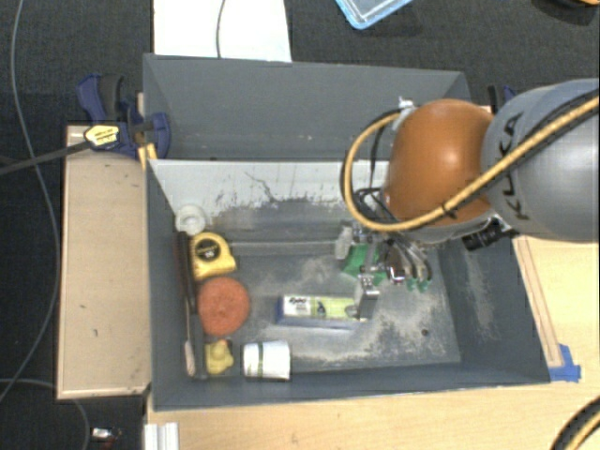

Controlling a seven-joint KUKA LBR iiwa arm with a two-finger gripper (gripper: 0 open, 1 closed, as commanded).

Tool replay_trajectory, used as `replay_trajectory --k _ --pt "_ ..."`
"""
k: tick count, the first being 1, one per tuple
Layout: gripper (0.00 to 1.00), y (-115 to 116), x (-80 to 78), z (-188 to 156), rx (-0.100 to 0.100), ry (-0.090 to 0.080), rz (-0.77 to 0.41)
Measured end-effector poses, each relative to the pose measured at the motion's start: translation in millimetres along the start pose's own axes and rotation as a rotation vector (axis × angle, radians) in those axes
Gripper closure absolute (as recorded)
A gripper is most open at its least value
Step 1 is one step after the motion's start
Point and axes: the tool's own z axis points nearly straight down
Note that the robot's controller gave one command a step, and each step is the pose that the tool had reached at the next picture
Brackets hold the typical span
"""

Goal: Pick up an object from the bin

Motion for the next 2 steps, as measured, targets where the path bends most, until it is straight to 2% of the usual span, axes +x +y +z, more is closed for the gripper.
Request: replay_trajectory --k 1,2 --pt "0.0 -0.3 -1.8 -4.1 0.0 -0.008 0.002" --pt "0.0 -17.0 25.3 59.5 -0.001 -0.013 0.021"
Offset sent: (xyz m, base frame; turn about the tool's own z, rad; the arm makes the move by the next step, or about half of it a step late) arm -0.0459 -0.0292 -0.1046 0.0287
